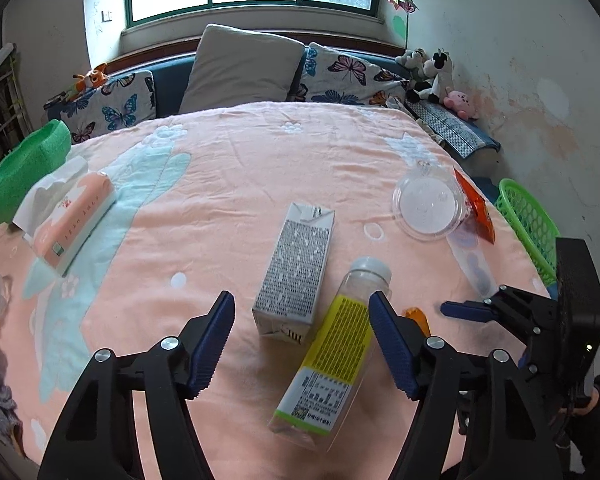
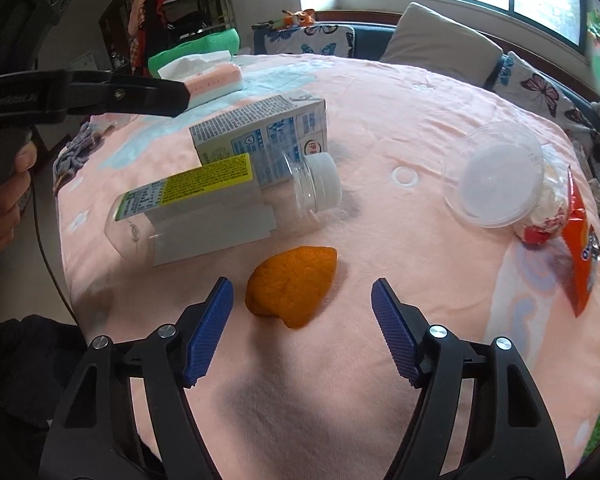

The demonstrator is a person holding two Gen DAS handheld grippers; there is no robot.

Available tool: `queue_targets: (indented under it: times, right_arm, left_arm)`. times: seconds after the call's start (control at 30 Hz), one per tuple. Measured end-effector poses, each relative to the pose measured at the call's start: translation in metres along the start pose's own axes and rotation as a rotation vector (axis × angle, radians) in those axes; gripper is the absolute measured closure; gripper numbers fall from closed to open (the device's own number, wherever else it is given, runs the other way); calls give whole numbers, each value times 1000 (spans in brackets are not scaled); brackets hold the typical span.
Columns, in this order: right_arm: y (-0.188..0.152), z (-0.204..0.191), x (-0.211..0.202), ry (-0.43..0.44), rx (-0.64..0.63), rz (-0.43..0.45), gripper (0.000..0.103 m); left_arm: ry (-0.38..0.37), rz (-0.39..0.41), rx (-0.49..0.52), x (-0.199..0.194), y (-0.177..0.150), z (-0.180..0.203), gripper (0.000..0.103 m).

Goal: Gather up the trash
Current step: 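Grasp the orange sponge with the right tool while the left tool grasps the clear bottle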

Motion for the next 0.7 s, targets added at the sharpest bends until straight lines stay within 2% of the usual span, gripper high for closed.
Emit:
queue_targets:
  times: [0.03, 0.3, 0.37, 0.7]
  right_arm:
    - [0, -1, 4, -1, -2, -6, 37]
    - [-1, -6, 18, -15, -9, -29, 46]
    - [-1, -5, 17, -12, -1, -24, 54]
    - [-7, 8, 5, -7, 30, -18, 61]
  left_arm:
    - [-4, -5, 4, 1, -2, -1, 37]
    - [-39, -48, 79, 10, -20, 6, 37]
    - [-44, -65, 95, 14, -24, 9, 37]
    - [-45, -115, 171, 30, -38, 14, 37]
Point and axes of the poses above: each gripper's, at about its wrist camera, not at the fingertips, and x roughly the way its jaws point, z to its right, y to its top, the point moved 4 cm from there along x, roughly the way its jaws point, and after that the axes turned 5 degrees about -x, right-handed, at the moved point
